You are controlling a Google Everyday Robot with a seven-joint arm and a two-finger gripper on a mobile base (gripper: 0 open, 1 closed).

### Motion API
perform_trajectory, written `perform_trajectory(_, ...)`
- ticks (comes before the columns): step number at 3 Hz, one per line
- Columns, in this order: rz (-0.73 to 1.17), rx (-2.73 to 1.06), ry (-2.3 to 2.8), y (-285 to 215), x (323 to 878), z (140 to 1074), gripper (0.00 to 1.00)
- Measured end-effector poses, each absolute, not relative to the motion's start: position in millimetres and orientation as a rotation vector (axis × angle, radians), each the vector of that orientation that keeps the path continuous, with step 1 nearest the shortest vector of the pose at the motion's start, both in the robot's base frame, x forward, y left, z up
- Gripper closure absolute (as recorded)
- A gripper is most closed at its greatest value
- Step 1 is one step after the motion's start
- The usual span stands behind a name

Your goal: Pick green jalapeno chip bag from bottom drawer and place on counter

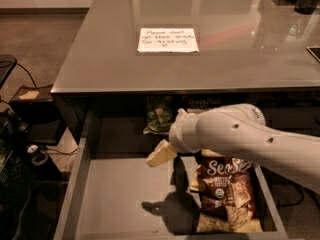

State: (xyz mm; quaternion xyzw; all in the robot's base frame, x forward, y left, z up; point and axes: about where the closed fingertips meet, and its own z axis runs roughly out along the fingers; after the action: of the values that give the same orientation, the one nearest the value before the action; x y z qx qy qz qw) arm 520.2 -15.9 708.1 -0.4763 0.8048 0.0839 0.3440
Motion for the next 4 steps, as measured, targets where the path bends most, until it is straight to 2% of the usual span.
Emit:
perform_trajectory(3, 0.213, -1.217, 1.925, 21, 570, 694, 0.00)
perform_trajectory(4, 0.149, -1.215, 1.892, 15, 590, 694, 0.17)
